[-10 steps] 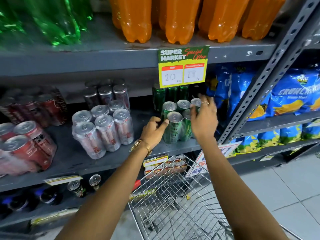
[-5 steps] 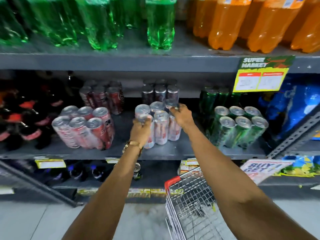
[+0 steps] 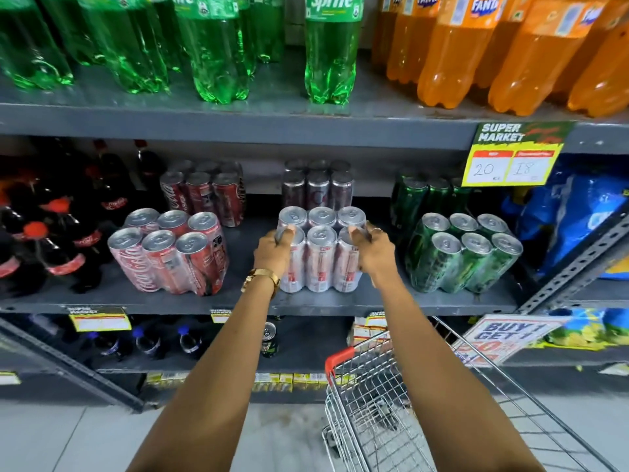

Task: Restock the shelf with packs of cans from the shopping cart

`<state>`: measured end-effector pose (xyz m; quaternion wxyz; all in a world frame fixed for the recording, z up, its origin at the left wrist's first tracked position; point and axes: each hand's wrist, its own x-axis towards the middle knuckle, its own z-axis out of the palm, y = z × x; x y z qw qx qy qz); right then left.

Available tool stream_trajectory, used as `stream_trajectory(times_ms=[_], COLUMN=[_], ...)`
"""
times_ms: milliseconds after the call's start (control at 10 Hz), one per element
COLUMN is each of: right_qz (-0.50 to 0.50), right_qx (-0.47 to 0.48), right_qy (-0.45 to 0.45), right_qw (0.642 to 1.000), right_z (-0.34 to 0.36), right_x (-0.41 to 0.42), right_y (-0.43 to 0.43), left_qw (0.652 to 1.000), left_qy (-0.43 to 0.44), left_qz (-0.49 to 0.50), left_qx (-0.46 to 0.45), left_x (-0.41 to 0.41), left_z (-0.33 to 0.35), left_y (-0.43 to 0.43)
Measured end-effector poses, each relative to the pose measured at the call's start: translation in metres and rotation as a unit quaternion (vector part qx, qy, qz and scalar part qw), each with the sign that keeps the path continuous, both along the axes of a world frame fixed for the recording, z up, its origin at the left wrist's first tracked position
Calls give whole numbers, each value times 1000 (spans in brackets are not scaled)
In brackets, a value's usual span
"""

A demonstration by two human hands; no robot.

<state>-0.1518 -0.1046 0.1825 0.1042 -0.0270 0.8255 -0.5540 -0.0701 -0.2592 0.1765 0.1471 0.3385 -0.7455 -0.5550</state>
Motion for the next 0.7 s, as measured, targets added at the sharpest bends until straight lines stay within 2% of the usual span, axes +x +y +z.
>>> stream_trajectory(times_ms=[300,400,500,600,700], right_qz=[15,24,44,89,113], right_qx=[3,22,122,277,271], right_qy=[-18,3,59,125,209], right_qw=[1000,999,990,949,933], right_z=[0,-2,6,17,30], right_x=[-3,-1,13,26,47], right_y=[3,2,2,0,4], left_qw=[1000,999,998,992,977], left_qy=[-18,-27,-53,-107,-58], left_qz=[10,7,-16,-16,-18], left_qx=[-19,-34,-36,-57,-205], left_x=[4,7,11,13,34], left_z=[6,9,10,14,20], left_y=[11,15,13,11,21])
